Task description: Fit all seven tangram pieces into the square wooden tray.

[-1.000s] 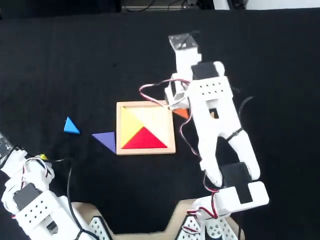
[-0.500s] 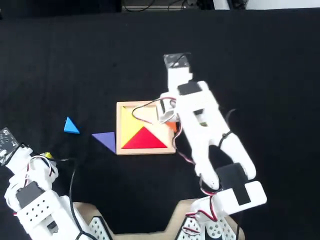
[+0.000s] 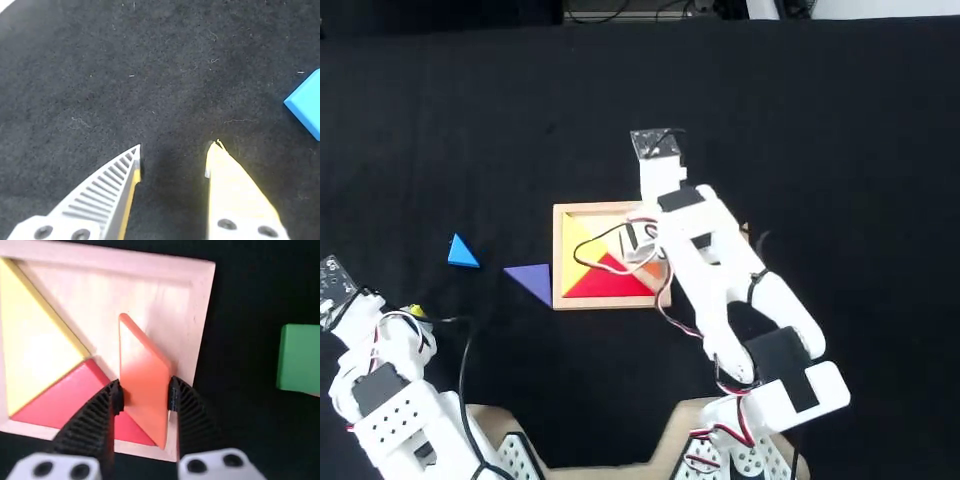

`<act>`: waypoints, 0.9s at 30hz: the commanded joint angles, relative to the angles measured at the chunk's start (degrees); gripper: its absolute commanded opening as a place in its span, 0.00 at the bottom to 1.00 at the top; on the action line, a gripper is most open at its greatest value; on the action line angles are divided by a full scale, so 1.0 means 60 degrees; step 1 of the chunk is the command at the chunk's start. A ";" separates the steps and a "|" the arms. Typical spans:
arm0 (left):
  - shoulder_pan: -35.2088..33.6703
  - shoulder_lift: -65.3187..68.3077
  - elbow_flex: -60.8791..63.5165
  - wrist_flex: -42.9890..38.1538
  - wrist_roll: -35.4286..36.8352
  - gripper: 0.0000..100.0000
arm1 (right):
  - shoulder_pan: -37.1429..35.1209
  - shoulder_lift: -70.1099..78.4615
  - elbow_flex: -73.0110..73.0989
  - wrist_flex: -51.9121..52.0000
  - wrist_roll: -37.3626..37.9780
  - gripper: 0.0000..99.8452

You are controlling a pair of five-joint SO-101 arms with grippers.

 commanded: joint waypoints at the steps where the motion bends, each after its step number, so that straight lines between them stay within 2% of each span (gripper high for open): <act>1: 0.0139 -0.0088 -0.0066 -0.0073 -0.0073 0.22 | -0.0132 -0.0505 0.0007 -0.0176 0.0103 0.01; 6: 0.0139 -0.0088 -0.0066 -0.0073 -0.0073 0.22 | -0.0147 -0.0476 0.0037 -0.0176 0.0176 0.04; 11: 0.0139 -0.0088 -0.0051 -0.0088 -0.0073 0.22 | -0.0161 -0.0505 0.0037 0.0117 0.0176 0.19; 20: 0.0139 -0.0088 -0.0051 -0.0088 -0.0073 0.22 | -0.0864 -0.0549 0.0168 0.0176 0.0703 0.20; 27: 0.0139 -0.0088 -0.0051 -0.0088 -0.0073 0.22 | -0.0249 -0.0535 -0.0652 0.0088 0.0791 0.18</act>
